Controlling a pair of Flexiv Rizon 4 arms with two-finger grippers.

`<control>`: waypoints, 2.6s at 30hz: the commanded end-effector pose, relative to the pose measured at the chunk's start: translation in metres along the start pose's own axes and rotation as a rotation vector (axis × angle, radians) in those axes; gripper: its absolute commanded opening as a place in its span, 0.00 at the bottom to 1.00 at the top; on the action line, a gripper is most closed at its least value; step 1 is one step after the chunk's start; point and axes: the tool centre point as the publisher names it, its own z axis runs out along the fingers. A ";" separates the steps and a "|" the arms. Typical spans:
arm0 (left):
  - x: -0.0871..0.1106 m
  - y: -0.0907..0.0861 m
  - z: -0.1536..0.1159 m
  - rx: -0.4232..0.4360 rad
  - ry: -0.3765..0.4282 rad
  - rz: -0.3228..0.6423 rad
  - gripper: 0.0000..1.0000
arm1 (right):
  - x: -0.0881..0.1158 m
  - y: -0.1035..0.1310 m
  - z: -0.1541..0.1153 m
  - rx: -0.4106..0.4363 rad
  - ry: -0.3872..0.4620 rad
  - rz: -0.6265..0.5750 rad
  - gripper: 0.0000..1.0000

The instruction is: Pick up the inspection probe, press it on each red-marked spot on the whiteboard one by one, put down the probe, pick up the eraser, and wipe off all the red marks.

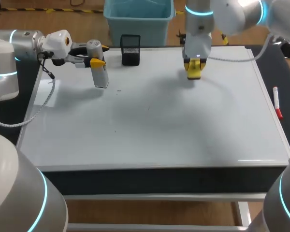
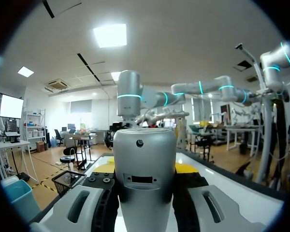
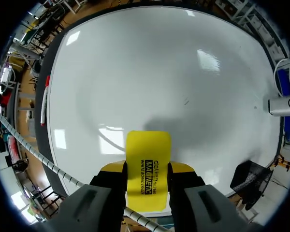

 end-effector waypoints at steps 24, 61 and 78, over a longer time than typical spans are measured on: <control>0.001 -0.001 0.000 -0.001 -0.002 0.001 0.00 | -0.021 -0.076 0.023 -0.185 -0.032 -0.034 0.00; 0.001 -0.001 0.000 -0.001 -0.002 0.001 0.00 | -0.021 -0.094 0.036 -0.219 -0.006 -0.054 0.40; 0.001 -0.001 0.000 -0.001 -0.002 0.001 0.00 | 0.047 -0.073 -0.008 -0.092 -0.249 0.336 1.00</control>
